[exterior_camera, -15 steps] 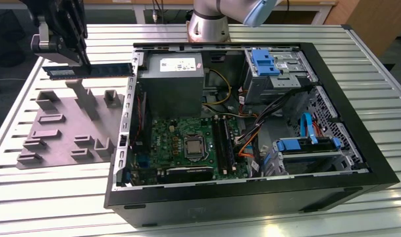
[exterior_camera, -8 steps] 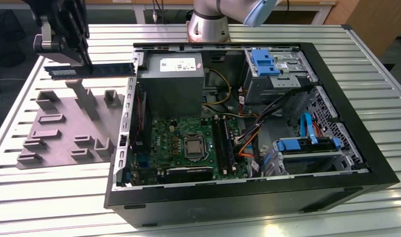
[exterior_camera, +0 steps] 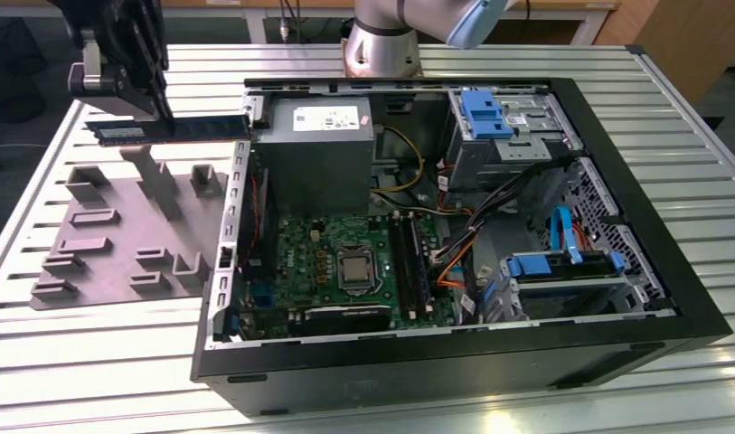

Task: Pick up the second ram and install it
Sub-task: 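Pick up the second ram and move it above second insertion slot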

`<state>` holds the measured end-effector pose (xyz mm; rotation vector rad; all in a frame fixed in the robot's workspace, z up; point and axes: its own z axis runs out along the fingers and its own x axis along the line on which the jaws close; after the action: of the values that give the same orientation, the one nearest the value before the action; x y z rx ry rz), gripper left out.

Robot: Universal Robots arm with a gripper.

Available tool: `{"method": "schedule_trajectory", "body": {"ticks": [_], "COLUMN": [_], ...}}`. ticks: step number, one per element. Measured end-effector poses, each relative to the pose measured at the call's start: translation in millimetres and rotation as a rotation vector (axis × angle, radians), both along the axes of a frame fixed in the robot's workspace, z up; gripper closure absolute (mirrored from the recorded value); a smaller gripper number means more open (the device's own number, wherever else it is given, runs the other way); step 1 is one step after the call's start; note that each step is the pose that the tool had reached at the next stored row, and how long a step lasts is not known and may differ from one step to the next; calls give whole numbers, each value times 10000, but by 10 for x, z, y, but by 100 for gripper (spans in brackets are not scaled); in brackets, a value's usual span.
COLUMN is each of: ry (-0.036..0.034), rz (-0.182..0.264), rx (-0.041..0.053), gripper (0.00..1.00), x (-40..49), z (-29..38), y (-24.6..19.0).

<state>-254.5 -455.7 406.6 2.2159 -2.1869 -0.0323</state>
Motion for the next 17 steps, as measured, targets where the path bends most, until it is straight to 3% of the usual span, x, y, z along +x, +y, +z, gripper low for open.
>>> {"method": "schedule_trajectory", "body": {"ticks": [17], "ry": [0], "rz": [0], "rx": [0], "gripper": [86], "x": [93], "z": [0], "y": [0]}}
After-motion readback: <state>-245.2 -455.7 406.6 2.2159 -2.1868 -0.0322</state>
